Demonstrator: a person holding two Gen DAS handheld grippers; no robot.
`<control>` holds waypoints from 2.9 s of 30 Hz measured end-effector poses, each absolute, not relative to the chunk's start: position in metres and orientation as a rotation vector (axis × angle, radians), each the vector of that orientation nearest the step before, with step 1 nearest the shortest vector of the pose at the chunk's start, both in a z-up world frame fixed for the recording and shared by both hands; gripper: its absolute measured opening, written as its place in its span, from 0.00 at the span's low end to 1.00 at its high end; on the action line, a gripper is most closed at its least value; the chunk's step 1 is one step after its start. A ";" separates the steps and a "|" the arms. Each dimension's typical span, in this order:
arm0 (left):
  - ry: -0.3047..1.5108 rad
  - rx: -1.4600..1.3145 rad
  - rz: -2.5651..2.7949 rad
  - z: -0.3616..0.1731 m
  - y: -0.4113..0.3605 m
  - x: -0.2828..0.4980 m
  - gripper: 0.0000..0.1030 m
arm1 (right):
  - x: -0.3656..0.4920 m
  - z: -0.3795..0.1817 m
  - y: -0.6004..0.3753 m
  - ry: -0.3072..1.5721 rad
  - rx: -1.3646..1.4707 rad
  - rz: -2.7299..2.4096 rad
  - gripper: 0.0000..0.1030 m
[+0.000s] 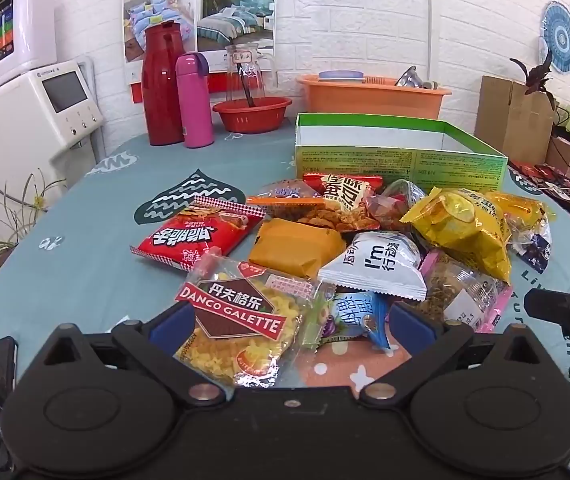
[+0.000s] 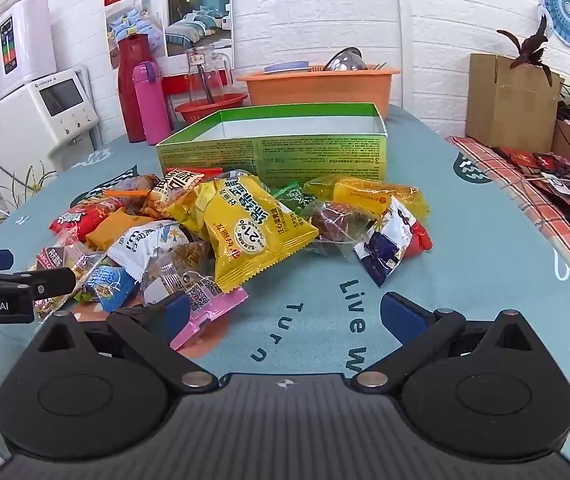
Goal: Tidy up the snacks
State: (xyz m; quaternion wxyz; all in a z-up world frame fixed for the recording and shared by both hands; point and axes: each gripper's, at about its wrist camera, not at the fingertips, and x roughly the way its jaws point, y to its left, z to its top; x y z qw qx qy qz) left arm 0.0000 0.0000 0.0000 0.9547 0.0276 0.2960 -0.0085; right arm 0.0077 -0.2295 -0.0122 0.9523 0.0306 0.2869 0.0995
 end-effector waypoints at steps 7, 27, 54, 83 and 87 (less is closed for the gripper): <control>0.613 0.052 -0.015 -0.001 0.002 0.004 1.00 | 0.013 -0.015 -0.227 0.592 0.058 0.209 1.00; 0.632 0.056 -0.015 -0.008 -0.003 0.013 1.00 | 0.018 -0.019 -0.227 0.593 0.062 0.224 1.00; 0.585 -0.194 -0.415 0.032 -0.017 0.058 1.00 | 0.042 -0.001 -0.228 0.402 -0.005 0.426 1.00; 0.641 -0.200 -0.621 0.053 -0.069 0.115 0.69 | 0.061 0.023 -0.218 0.385 -0.199 0.431 0.55; 0.548 -0.169 -0.603 0.084 -0.063 0.128 0.69 | 0.076 0.048 -0.210 0.291 -0.231 0.443 0.55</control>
